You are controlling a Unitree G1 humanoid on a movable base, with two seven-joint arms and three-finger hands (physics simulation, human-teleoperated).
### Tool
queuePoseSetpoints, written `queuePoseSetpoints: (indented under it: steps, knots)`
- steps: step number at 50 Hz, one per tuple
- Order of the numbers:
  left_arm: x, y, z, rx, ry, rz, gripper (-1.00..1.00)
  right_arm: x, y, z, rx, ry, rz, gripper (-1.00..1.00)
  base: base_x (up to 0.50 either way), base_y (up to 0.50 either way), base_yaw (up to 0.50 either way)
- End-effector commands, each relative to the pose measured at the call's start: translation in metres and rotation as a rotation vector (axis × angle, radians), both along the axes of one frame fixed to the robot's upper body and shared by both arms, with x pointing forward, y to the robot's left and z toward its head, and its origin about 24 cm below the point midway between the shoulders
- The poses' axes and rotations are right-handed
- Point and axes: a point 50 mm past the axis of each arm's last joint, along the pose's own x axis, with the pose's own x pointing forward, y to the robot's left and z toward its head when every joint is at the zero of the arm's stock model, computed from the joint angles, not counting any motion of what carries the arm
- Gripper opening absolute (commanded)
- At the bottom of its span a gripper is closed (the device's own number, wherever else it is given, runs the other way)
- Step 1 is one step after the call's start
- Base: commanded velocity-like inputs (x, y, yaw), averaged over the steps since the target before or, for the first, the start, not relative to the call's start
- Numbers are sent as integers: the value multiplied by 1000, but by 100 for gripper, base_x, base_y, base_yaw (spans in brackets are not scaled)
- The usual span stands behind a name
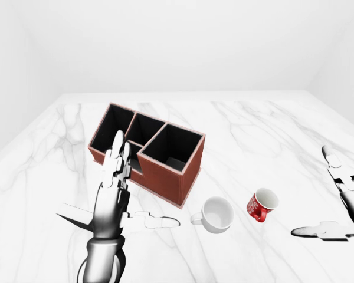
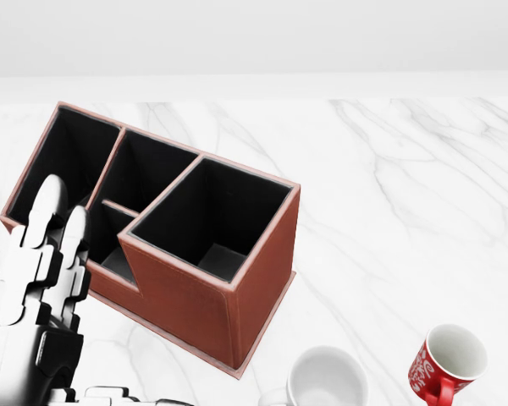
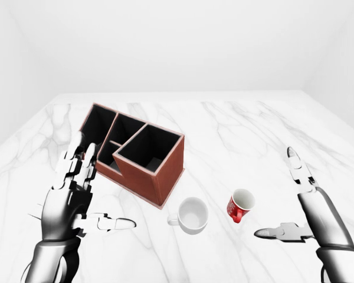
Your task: Pick up the red mug and place it to the right of the caddy.
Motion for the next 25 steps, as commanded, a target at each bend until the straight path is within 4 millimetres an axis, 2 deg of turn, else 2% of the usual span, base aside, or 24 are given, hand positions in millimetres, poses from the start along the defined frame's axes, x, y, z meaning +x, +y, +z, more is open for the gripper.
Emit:
queuePoseSetpoints:
  steps: [1,11,12,18,25]
  knots:
    - [-3,1,8,-11,-36,6,100,-19,-6,-19,-14,136,-110,100,0,0,0]
    - [-3,1,8,-12,-39,6,100,-12,-14,-16,-118,125,-69,100,0,0,0]
    - [-2,1,1,-11,-1,10,100,-12,-15,-16,-130,123,-62,100,0,0,0]
    - [-4,1,10,-12,-46,5,100,-7,-21,-9,-186,114,-69,100,0,0,0]
    - [-3,1,8,-11,-37,3,100,2,-28,1,-213,103,-82,100,0,0,0]
